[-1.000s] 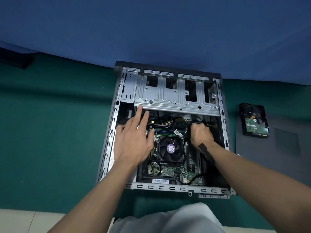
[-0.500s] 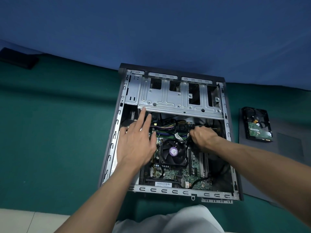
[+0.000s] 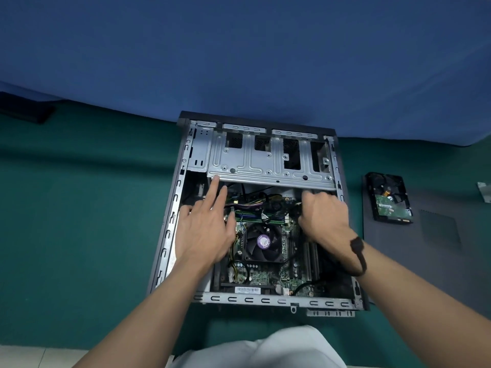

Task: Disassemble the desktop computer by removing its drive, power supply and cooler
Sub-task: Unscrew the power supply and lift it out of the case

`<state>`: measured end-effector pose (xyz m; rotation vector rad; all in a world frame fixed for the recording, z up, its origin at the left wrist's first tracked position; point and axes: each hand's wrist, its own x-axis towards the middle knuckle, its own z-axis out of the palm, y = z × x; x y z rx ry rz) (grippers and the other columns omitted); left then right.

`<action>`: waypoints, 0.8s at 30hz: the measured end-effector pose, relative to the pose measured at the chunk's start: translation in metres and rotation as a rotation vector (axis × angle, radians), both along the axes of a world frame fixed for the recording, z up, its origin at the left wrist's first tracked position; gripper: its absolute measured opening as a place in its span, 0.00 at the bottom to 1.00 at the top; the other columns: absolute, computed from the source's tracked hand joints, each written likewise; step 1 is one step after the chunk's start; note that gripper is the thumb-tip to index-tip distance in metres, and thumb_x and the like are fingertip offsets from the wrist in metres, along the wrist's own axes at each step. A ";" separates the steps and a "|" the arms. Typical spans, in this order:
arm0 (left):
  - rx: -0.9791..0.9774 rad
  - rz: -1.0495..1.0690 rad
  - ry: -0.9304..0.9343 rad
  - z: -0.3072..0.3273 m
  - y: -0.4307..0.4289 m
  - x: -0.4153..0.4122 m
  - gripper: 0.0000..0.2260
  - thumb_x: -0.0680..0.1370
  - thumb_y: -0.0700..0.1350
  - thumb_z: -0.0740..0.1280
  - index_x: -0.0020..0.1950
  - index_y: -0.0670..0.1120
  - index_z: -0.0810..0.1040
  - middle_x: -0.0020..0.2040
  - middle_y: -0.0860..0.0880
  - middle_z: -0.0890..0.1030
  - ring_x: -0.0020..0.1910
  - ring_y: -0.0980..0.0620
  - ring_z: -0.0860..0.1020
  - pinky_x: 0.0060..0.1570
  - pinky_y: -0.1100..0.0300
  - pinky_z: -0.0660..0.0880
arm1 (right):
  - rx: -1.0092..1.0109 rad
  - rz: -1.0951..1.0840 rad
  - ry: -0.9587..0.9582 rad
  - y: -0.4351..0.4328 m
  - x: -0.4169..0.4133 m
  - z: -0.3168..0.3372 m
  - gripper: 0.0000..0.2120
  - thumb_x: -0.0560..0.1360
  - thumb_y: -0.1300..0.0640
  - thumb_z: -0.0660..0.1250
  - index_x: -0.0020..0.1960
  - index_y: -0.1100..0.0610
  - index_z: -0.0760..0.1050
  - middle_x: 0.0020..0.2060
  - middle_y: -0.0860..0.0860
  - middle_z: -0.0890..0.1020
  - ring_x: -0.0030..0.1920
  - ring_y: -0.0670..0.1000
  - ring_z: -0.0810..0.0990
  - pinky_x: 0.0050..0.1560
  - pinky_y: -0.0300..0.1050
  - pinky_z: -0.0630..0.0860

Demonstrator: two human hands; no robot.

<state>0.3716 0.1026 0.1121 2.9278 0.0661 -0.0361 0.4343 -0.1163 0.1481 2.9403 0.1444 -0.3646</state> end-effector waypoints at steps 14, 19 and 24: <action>-0.018 -0.007 0.007 0.003 0.000 0.001 0.28 0.81 0.59 0.52 0.79 0.51 0.56 0.80 0.54 0.44 0.61 0.53 0.76 0.63 0.51 0.67 | 1.643 -0.922 -0.013 -0.044 0.019 0.062 0.06 0.76 0.71 0.63 0.45 0.62 0.72 0.39 0.60 0.77 0.26 0.49 0.76 0.23 0.36 0.72; -0.009 -0.025 0.001 0.004 0.000 0.001 0.29 0.81 0.57 0.54 0.80 0.51 0.51 0.80 0.53 0.43 0.67 0.54 0.71 0.66 0.50 0.66 | 2.113 -1.154 -0.169 -0.084 -0.002 0.051 0.03 0.75 0.73 0.63 0.46 0.68 0.72 0.51 0.64 0.75 0.42 0.57 0.83 0.36 0.38 0.80; 0.092 -0.066 0.031 0.005 0.000 0.001 0.34 0.81 0.57 0.53 0.80 0.48 0.39 0.80 0.50 0.40 0.79 0.53 0.43 0.75 0.51 0.47 | 2.248 -1.273 -0.035 -0.112 -0.040 0.024 0.06 0.76 0.73 0.62 0.51 0.70 0.74 0.52 0.66 0.79 0.44 0.57 0.85 0.39 0.42 0.81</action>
